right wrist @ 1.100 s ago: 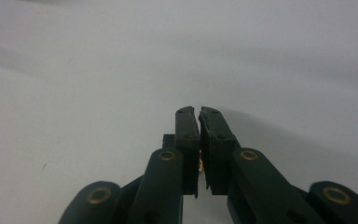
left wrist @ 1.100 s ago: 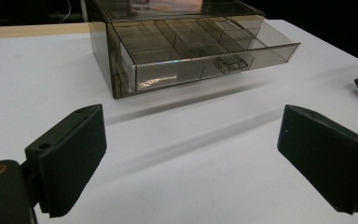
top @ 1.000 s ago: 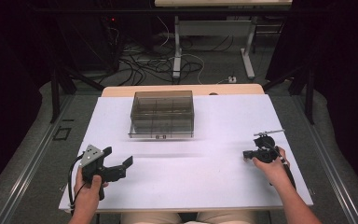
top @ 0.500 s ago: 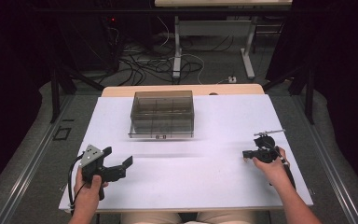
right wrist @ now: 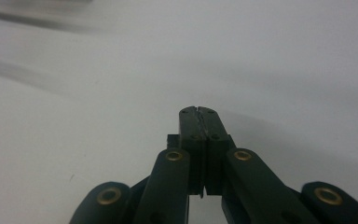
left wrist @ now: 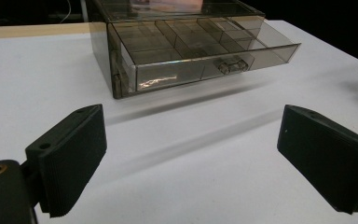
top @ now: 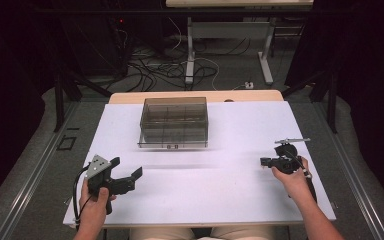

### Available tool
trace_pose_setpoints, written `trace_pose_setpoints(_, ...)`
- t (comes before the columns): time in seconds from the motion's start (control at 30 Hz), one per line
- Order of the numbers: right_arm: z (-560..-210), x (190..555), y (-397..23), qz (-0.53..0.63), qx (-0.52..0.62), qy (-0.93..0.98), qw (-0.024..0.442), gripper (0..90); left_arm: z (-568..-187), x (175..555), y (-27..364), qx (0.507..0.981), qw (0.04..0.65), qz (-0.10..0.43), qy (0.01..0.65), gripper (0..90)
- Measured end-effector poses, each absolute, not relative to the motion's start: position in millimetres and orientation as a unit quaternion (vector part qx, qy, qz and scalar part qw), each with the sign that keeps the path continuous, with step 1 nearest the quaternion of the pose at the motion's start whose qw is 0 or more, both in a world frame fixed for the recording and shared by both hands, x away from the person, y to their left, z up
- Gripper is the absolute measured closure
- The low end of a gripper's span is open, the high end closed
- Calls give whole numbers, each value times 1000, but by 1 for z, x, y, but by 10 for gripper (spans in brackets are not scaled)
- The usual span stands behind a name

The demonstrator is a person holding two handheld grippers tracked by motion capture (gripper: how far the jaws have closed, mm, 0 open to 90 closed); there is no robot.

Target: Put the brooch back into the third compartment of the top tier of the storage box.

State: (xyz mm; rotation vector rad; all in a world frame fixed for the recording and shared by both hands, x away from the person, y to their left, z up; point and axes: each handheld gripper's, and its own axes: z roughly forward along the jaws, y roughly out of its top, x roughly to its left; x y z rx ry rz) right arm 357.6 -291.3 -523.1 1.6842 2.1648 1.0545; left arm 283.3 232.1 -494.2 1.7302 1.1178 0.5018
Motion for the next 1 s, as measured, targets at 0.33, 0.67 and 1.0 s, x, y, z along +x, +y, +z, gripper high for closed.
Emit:
trace_pose_setpoints(0.33,-508,352,-284,377,560,730,113,900,-494,283,231,710,491,205,461,83)
trace_pose_setpoints(0.67,-495,349,-274,378,542,743,111,900,-495,282,227,715,486,206,458,55)
trace_pose_setpoints(1.0,-480,357,-264,394,521,749,110,900,-495,283,225,716,484,209,458,6)
